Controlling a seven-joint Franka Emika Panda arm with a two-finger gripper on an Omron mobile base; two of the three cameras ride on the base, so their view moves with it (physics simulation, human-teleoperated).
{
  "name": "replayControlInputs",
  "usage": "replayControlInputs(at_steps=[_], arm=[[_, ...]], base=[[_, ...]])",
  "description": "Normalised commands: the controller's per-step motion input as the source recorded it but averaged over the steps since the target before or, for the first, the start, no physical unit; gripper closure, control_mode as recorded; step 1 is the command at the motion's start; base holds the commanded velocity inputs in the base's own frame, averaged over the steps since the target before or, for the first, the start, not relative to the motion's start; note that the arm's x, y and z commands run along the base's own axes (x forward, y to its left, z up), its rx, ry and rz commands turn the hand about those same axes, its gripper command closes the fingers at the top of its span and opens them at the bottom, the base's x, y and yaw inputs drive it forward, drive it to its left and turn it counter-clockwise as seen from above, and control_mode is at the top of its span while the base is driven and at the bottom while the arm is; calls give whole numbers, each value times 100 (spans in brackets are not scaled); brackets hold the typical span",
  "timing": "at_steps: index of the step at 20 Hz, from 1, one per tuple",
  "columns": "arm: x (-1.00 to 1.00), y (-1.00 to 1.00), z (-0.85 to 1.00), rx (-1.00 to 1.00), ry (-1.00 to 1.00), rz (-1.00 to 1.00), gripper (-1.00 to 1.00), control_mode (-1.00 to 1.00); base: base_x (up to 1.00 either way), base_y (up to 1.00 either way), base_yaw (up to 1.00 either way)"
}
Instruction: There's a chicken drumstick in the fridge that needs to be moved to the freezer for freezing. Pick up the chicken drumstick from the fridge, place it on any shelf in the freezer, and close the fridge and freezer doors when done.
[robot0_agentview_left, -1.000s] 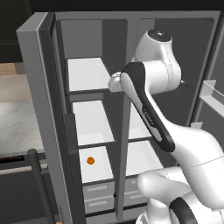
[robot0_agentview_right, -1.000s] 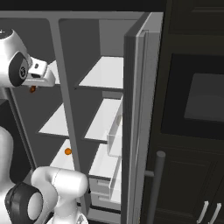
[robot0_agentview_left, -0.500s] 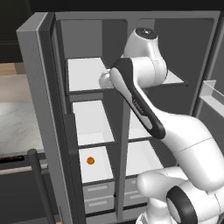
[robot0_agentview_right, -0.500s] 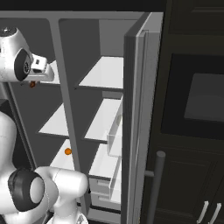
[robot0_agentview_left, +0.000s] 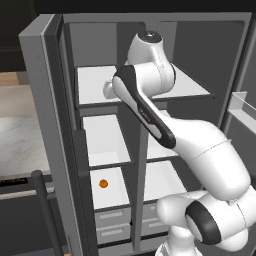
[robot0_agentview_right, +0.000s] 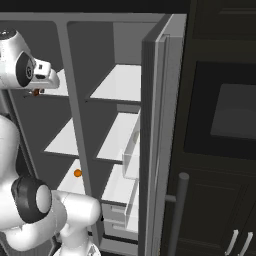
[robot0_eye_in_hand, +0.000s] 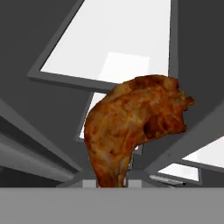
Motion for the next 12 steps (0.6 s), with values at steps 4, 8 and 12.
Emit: replayControlInputs(at_steps=[4,8,12], arm=[[44,34,-5,-9,2,0,100,-100],[48,16,-12,-6,9,0,100,-100],[38,0,-11,0,10,4,100,-100]], base=[[0,0,0],[0,0,0],[0,0,0]])
